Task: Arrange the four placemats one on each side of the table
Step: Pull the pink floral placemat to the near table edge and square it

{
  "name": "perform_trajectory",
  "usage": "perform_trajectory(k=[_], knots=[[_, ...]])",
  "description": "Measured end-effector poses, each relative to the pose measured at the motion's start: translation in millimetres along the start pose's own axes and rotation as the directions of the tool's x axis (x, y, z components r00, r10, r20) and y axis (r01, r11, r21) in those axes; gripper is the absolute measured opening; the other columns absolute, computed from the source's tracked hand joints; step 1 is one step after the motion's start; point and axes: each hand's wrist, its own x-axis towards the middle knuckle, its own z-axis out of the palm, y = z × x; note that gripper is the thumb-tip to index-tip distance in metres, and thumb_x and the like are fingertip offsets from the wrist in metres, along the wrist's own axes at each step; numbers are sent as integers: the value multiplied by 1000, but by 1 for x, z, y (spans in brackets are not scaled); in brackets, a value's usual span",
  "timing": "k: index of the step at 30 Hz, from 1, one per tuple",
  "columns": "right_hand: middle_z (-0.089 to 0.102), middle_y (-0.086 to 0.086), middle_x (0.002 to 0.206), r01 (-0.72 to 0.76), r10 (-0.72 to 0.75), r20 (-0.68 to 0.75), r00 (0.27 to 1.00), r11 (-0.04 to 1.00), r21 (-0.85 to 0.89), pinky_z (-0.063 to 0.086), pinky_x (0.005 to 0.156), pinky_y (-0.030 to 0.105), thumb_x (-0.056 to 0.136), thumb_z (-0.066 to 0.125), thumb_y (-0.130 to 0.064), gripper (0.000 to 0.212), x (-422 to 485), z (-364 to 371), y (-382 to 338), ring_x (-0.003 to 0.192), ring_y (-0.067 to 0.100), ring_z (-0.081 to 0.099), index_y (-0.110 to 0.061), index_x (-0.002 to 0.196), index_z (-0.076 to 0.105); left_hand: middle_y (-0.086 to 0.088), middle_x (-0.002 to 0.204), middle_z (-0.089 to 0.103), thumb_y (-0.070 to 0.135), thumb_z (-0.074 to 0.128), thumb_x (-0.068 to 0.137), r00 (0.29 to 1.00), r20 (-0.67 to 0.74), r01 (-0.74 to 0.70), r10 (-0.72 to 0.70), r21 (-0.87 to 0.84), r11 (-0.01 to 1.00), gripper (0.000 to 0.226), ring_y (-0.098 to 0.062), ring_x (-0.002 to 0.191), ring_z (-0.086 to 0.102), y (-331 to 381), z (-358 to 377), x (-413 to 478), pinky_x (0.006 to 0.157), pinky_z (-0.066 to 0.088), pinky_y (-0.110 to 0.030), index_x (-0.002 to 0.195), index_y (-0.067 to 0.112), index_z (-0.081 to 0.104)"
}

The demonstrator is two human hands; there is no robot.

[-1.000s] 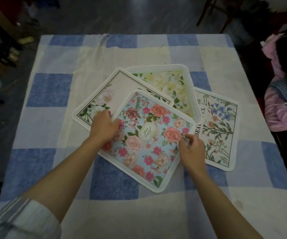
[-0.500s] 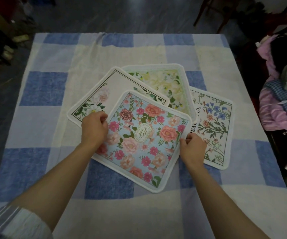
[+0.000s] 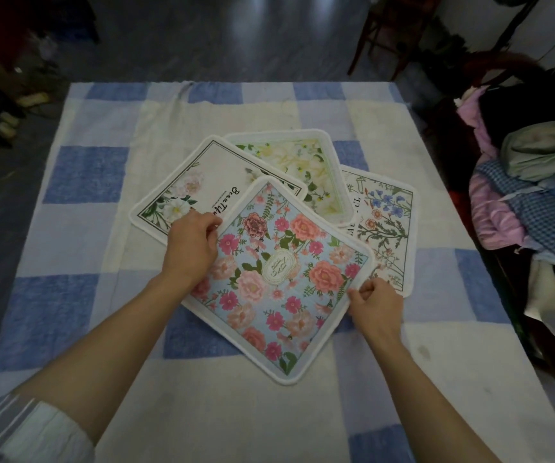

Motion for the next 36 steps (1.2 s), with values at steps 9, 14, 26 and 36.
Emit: perform_trajectory(k=[9,14,26,36], knots=[[60,5,70,73,-72,49,996,997,-19,37,60,29,89,64,-17,16,-49,-38,64,65,21,54,-5,79,60,-15,92,69,0,65,83,999,-24,43,-42,51,998,21,-30,84,64,45,-3,-96,82,54,-44,102,5,72],[61,5,75,89,-91,137,986,996,20,38,62,29,89,64,-16,14,-86,-54,94,69,22,55,-7,79,59,-12,84,71,-3,65,79,996,-70,55,-49,90,994,18,-30,76,65,63,-12,-160,74,55,-40,91,6,75],[67,4,76,128,-131,126,983,991,26,54,65,35,90,64,-18,14,-113,-46,120,66,16,61,-9,80,61,-13,93,70,0,64,85,988,-12,156,-156,42,987,15,-26,84,63,49,14,-187,77,49,-32,96,5,72],[64,4,76,134,-107,146,984,972,-191,29,49,18,88,63,-30,21,-108,-55,118,58,6,47,-11,78,61,-12,109,69,25,66,88,952,126,271,-279,74,960,28,-30,99,63,32,21,-212,86,51,-43,110,8,69]])
